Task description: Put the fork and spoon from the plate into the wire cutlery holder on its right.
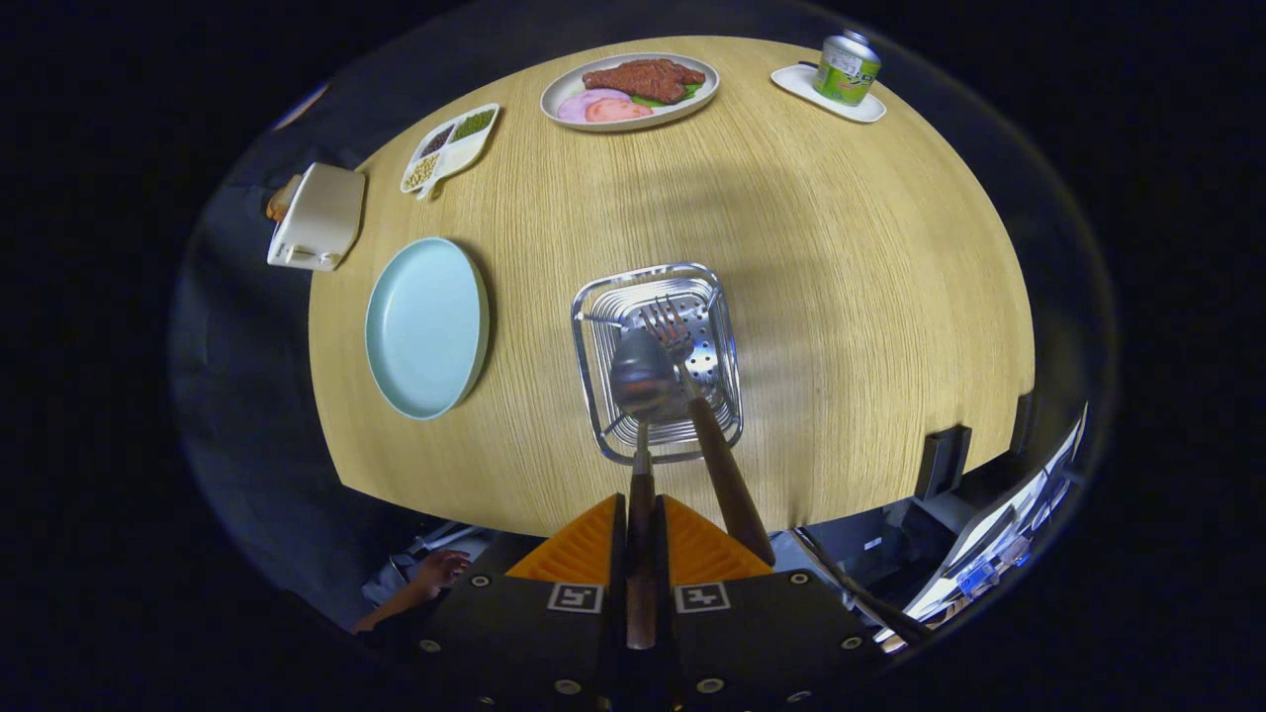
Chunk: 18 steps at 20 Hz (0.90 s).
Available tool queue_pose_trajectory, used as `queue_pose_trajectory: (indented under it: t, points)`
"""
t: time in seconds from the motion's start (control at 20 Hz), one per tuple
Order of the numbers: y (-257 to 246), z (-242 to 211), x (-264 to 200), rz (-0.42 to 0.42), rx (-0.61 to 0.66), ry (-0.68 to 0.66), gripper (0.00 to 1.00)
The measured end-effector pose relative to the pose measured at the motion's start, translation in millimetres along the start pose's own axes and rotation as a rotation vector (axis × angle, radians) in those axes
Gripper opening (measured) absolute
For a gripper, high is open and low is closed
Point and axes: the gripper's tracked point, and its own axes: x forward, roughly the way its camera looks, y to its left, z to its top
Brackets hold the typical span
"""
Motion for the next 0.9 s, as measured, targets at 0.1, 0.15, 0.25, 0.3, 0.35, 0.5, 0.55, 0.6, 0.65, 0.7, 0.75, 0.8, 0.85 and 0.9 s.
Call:
queue_pose_trajectory:
  t: [0.1, 0.15, 0.25, 0.3, 0.35, 0.5, 0.55, 0.6, 0.65, 0.7, 0.75, 0.8, 0.85, 0.9]
  points:
    - [1.3, 9.8, -8.2, 0.015, 0.005, -0.039, 0.18]
    - [1.2, 12.9, -12.9, 0.017, 0.005, -0.056, 0.22]
    - [5.5, 19.4, -22.4, 0.036, 0.01, -0.092, 0.34]
    - [9.1, 23.9, -28.3, 0.052, 0.013, -0.116, 0.39]
    - [10.9, 27.1, -34.7, 0.058, 0.011, -0.139, 0.41]
    - [18.7, 42.2, -46.5, 0.094, -0.001, -0.239, 0.52]
    - [23.7, 47.8, -55.1, 0.113, -0.004, -0.279, 0.54]
    - [26.0, 54.2, -65.2, 0.124, -0.015, -0.327, 0.58]
    - [28.8, 61.3, -74.4, 0.124, -0.031, -0.386, 0.6]
    - [30.9, 71.1, -84.7, 0.121, -0.048, -0.459, 0.62]
    - [34.0, 79.4, -96.3, 0.122, -0.064, -0.531, 0.63]
    - [38.5, 86.5, -108.4, 0.126, -0.072, -0.601, 0.63]
    - [43.9, 94.5, -121.9, 0.137, -0.076, -0.674, 0.63]
    - [50.7, 99.8, -136.8, 0.154, -0.081, -0.745, 0.63]
